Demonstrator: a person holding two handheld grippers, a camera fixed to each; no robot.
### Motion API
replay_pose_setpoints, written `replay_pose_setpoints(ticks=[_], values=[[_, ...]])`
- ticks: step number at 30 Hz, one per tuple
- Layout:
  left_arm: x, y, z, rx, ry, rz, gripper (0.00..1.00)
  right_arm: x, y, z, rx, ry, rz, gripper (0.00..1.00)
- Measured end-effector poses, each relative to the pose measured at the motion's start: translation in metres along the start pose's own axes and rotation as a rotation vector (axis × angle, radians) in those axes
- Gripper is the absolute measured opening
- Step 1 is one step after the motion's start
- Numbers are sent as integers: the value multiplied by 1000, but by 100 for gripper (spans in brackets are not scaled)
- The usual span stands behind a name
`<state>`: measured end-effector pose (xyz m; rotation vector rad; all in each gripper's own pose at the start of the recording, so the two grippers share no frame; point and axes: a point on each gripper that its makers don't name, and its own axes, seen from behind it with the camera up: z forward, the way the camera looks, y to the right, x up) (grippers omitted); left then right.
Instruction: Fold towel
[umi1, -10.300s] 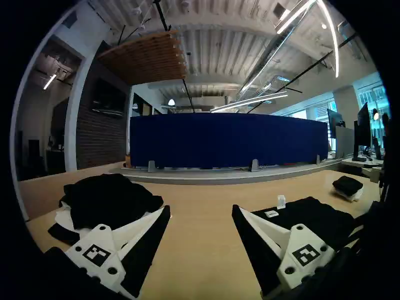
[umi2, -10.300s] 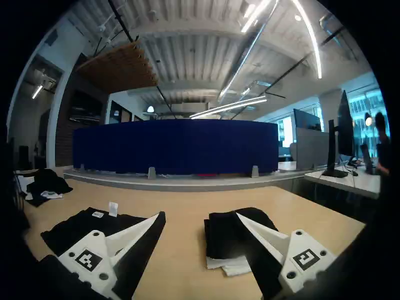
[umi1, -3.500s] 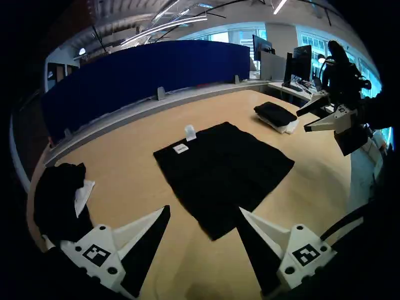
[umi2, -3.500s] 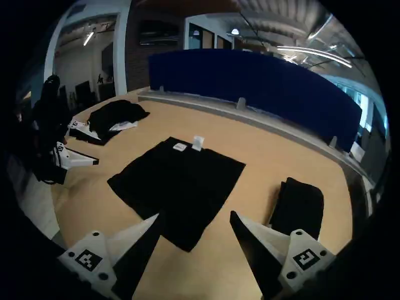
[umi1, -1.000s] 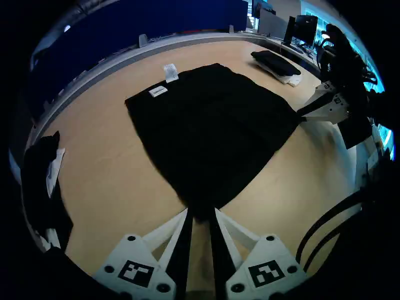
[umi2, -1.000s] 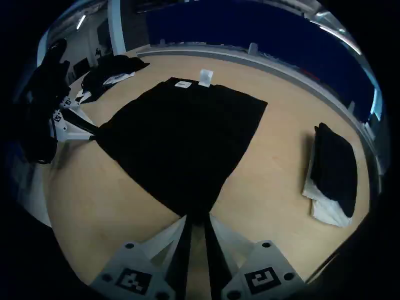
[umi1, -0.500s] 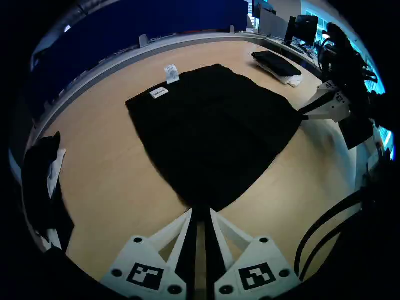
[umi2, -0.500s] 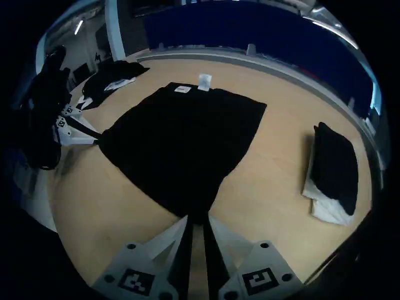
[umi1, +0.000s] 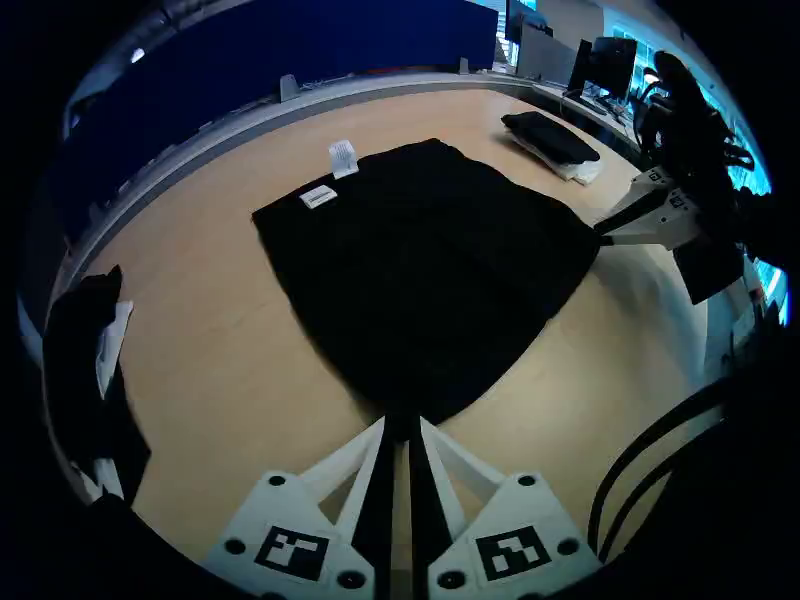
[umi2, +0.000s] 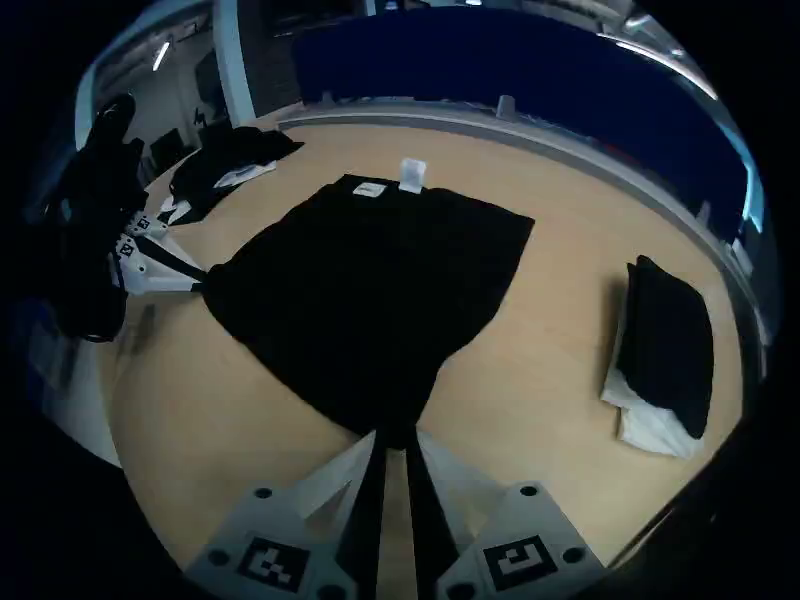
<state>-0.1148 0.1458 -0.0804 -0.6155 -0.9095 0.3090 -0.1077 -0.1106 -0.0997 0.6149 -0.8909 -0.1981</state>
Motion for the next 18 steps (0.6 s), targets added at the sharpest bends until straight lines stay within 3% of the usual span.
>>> replay_pose_setpoints(ticks=[18], values=[[29, 2, -33, -2, 63, -65, 9, 33, -4, -36, 2, 66, 12, 13]])
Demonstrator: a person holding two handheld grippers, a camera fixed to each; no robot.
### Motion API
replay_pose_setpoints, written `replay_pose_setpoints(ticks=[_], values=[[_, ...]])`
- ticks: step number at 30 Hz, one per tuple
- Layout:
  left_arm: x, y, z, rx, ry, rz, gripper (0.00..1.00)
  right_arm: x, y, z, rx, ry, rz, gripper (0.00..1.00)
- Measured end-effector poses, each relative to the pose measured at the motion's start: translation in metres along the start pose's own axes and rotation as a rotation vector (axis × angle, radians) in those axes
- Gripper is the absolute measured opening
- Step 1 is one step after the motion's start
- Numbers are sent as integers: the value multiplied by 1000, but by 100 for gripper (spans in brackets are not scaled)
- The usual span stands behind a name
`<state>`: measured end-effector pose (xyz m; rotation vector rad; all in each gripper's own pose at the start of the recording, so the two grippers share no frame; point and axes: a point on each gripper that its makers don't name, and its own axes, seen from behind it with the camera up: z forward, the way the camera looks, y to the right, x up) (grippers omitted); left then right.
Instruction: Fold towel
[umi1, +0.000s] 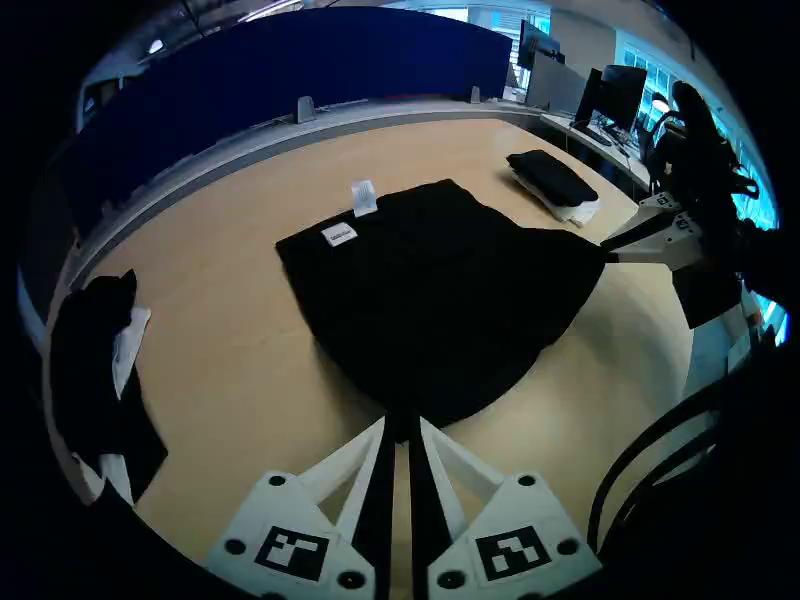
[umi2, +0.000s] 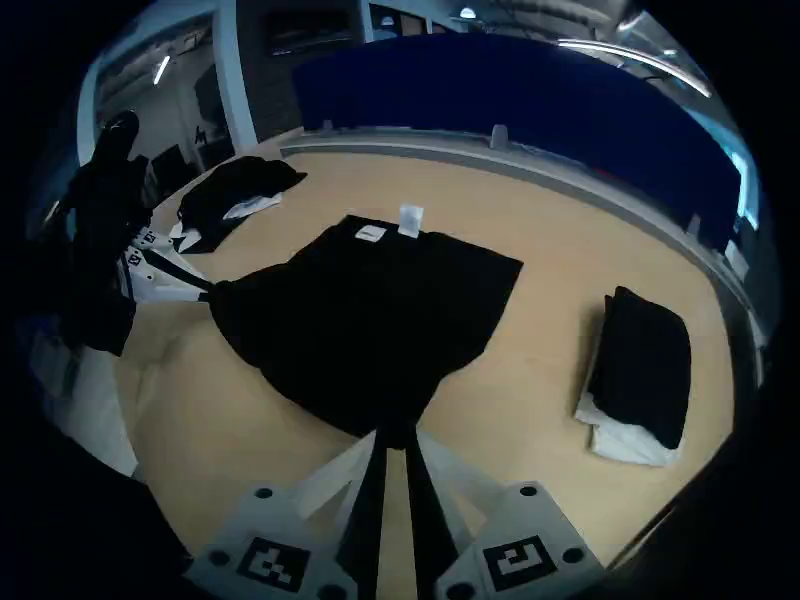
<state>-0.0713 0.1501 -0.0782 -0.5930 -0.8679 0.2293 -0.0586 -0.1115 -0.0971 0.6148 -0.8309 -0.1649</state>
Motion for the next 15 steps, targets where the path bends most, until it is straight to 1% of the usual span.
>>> replay_pose_setpoints(ticks=[6, 15], values=[[9, -2, -17, 4, 17, -26, 9, 11, -3, -15, 2, 16, -5, 13], [23, 3, -40, -3, 44, -79, 9, 25, -9, -35, 7, 36, 2, 13]])
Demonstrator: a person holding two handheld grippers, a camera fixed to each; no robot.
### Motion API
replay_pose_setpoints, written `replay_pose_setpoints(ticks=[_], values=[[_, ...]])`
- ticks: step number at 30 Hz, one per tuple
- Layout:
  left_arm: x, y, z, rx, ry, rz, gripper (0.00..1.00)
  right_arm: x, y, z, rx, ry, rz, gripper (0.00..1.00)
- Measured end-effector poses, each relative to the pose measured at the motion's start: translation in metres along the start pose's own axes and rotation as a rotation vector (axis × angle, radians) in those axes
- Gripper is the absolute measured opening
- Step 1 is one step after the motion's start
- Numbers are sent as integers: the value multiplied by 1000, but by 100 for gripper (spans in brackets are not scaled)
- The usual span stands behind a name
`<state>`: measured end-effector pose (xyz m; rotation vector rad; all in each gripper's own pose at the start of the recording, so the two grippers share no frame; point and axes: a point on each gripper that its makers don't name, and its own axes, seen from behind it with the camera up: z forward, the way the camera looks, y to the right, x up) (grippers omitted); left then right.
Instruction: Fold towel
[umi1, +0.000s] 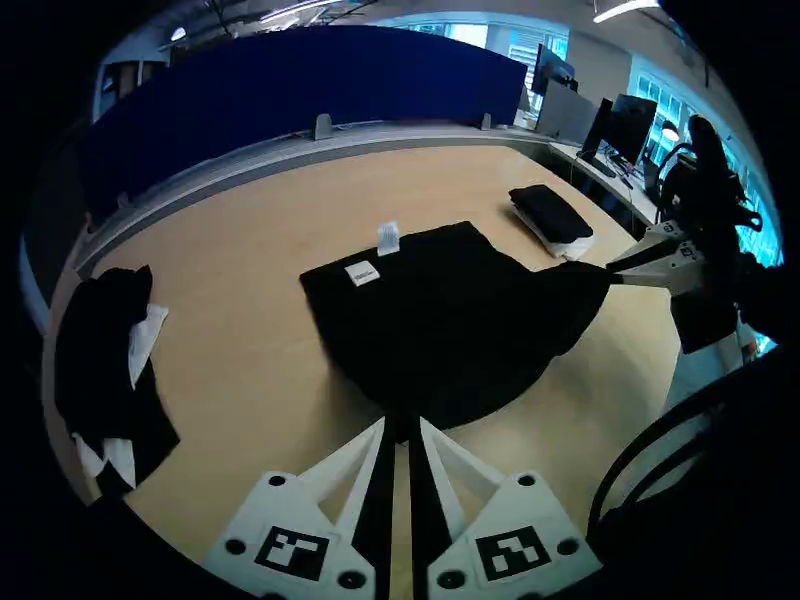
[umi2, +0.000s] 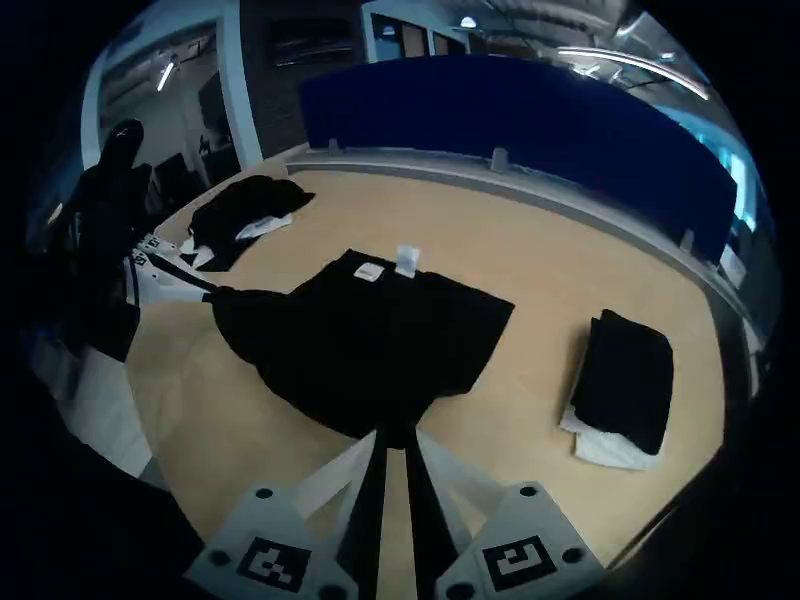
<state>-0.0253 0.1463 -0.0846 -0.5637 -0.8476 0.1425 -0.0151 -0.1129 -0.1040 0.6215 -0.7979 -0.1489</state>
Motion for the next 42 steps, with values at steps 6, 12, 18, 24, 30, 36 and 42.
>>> replay_pose_setpoints(ticks=[6, 12, 18, 24, 30, 36, 42], values=[[7, 4, -15, -7, 11, -15, 9, 7, -6, -13, 6, 10, 7, 13], [8, 8, -25, -15, 14, -29, 9, 9, -13, -24, 14, 11, 11, 13], [4, 12, -30, -25, 10, -53, 9, 10, -14, -29, 14, 8, 9, 13], [3, 12, -30, -26, 12, -66, 9, 8, -13, -26, 12, 0, 13, 13], [6, 8, -28, -22, 15, -85, 9, 9, -10, -23, 10, -12, 17, 13], [10, 2, -20, -16, 0, -130, 9, 16, 2, -13, 2, -22, 20, 13], [23, -7, -4, -2, 4, -158, 9, 27, 15, 4, -3, -24, 25, 13]])
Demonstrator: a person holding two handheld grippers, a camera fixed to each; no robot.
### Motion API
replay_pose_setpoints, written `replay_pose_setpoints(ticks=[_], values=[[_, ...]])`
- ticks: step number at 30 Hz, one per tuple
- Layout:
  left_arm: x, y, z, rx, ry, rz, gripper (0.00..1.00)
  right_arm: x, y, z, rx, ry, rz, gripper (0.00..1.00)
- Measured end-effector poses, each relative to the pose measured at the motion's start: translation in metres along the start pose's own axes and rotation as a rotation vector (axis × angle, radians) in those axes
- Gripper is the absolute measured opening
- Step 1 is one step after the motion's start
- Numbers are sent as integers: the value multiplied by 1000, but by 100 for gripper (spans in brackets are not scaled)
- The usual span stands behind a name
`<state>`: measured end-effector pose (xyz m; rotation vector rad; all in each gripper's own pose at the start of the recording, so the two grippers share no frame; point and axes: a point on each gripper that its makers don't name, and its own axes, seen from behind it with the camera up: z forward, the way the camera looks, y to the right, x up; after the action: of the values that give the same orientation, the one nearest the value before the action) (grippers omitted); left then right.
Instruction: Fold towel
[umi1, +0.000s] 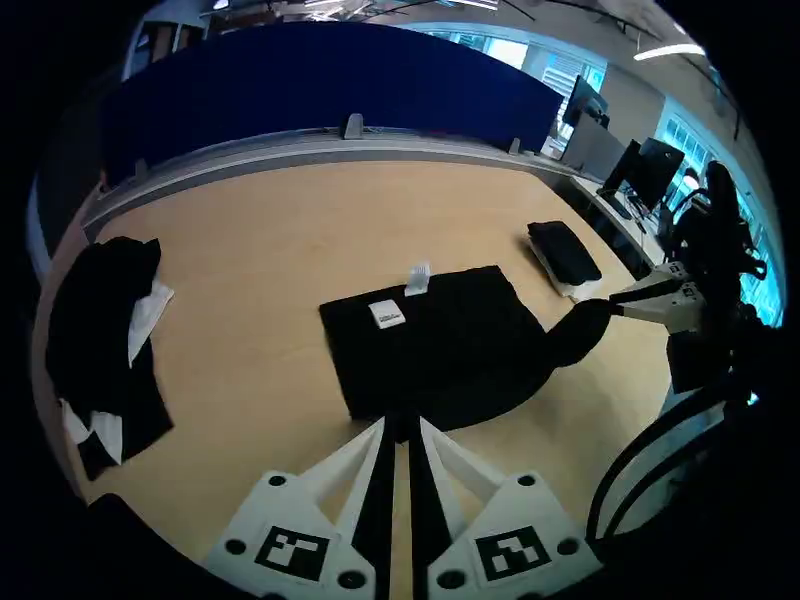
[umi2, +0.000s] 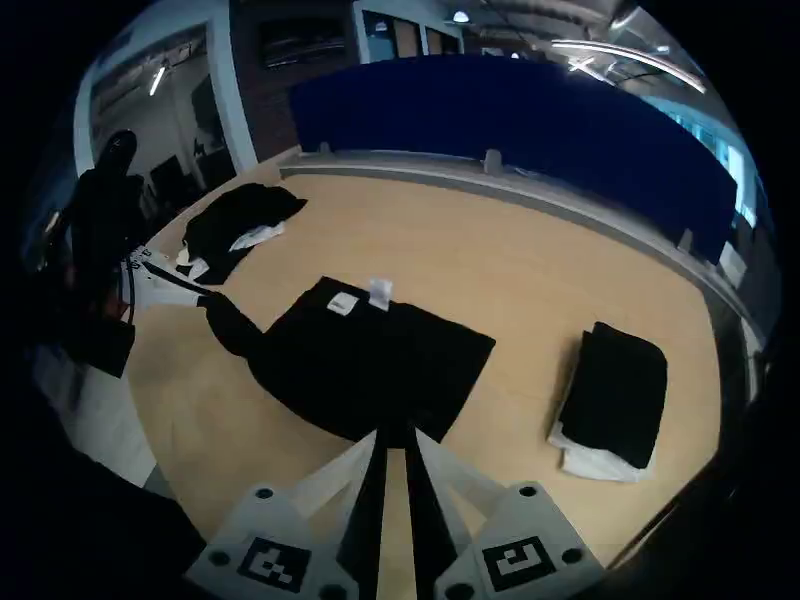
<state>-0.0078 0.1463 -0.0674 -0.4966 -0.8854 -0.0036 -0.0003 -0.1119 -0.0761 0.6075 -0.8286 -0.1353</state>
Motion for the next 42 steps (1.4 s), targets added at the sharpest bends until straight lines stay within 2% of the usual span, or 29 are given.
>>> replay_pose_setpoints(ticks=[6, 11, 20, 33, 42], values=[[16, -6, 20, 0, -4, -23, 9, 9, 12, 21, 1, -3, 17, 13], [25, -16, 38, 9, -15, -21, 9, 15, 24, 35, -3, -6, 43, 13], [27, -31, 70, 18, -56, -23, 9, 23, 45, 59, -17, -24, 76, 13], [25, -48, 95, 37, -100, -42, 9, 17, 56, 88, -26, -63, 120, 13], [24, -58, 117, 48, -144, -30, 9, 16, 64, 107, -34, -77, 160, 13]])
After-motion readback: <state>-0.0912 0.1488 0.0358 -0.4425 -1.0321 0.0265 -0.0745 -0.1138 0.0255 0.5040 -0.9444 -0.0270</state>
